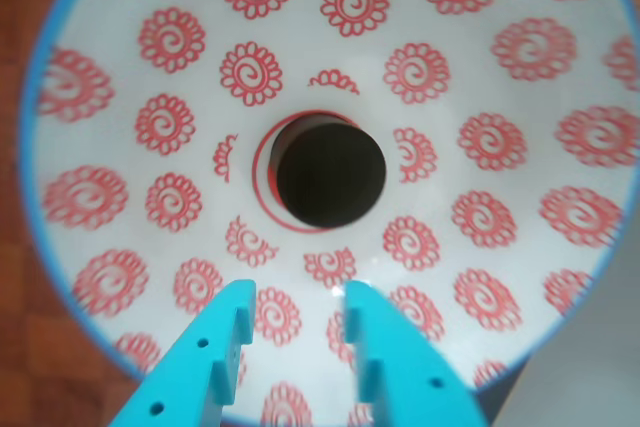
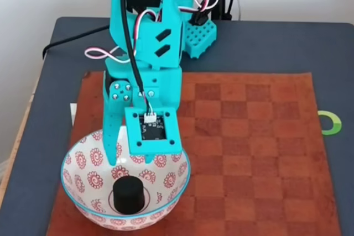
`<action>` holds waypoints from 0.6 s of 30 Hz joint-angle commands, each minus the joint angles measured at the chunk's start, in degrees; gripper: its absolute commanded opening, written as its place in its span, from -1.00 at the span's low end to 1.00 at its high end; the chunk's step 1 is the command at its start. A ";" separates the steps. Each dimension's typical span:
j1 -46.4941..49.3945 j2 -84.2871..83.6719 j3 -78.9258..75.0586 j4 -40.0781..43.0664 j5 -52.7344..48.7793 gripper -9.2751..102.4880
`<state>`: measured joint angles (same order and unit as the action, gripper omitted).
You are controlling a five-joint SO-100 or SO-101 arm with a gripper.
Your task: Grasp a black cylinder and put it in the bin.
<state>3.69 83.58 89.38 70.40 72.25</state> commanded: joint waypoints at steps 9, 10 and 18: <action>-1.32 16.08 -1.23 15.03 0.53 -0.83; -2.20 17.14 -1.23 16.44 0.62 -0.83; -8.44 27.33 -0.88 22.24 5.98 -0.83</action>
<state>-2.29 106.00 89.38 92.20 77.17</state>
